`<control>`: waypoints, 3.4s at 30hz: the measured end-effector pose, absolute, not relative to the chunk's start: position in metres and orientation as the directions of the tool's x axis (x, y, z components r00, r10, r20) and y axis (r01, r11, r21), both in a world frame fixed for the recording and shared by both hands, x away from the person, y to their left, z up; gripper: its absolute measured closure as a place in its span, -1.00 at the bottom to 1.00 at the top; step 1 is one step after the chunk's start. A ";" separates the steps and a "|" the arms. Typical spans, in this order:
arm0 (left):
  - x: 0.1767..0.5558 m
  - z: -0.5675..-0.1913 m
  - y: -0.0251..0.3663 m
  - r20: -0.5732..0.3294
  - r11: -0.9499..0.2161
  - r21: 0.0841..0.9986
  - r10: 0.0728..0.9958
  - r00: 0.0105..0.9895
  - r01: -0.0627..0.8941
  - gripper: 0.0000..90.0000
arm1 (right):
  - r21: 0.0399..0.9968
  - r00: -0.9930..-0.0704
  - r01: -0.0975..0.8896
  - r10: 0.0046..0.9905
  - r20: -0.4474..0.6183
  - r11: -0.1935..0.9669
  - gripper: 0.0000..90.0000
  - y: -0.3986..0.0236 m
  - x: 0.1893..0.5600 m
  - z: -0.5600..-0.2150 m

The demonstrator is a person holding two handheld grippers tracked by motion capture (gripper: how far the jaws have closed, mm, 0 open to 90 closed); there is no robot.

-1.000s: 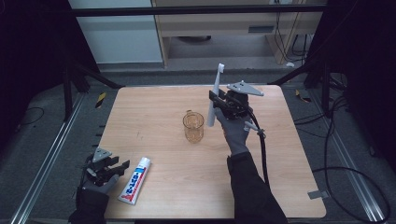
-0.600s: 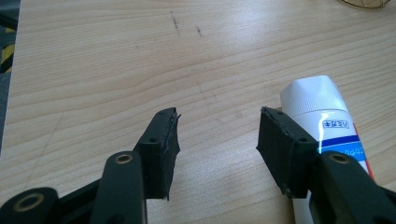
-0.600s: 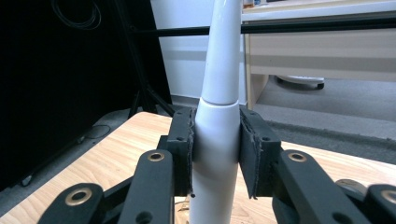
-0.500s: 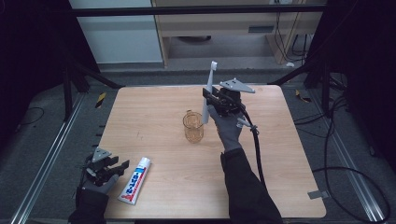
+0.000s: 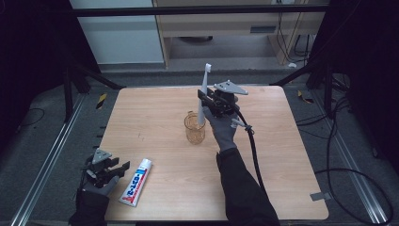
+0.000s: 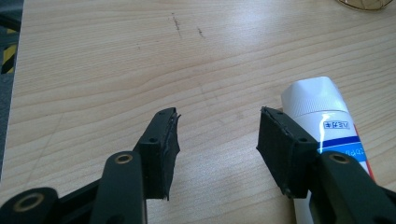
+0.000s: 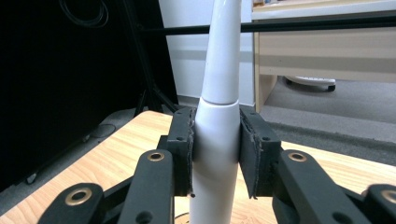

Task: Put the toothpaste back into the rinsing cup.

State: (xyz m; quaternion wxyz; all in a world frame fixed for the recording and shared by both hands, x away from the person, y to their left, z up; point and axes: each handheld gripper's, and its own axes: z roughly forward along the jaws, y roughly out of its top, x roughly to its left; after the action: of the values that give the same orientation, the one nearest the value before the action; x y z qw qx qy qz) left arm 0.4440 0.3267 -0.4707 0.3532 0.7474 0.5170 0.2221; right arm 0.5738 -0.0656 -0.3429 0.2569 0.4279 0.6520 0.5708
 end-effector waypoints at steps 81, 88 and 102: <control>0.443 -0.470 0.324 -0.028 -0.226 0.759 0.926 0.378 0.611 0.04 | 0.921 -0.494 0.376 0.863 0.106 0.102 0.50 -0.049 0.574 -0.425; 0.443 -0.470 0.324 -0.028 -0.226 0.759 0.926 0.377 0.611 0.04 | 0.923 -0.506 0.369 0.857 0.098 0.112 0.50 -0.048 0.573 -0.425; 0.443 -0.470 0.324 -0.028 -0.226 0.759 0.926 0.377 0.611 0.04 | 0.924 -0.514 0.359 0.854 0.074 0.136 0.48 -0.045 0.571 -0.425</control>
State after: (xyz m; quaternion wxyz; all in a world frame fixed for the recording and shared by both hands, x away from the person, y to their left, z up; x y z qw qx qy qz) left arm 0.4433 0.3238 -0.4700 0.3539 0.7505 0.5119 0.2225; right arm 0.5713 -0.0454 -0.4249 0.2475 0.4261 0.7117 0.5006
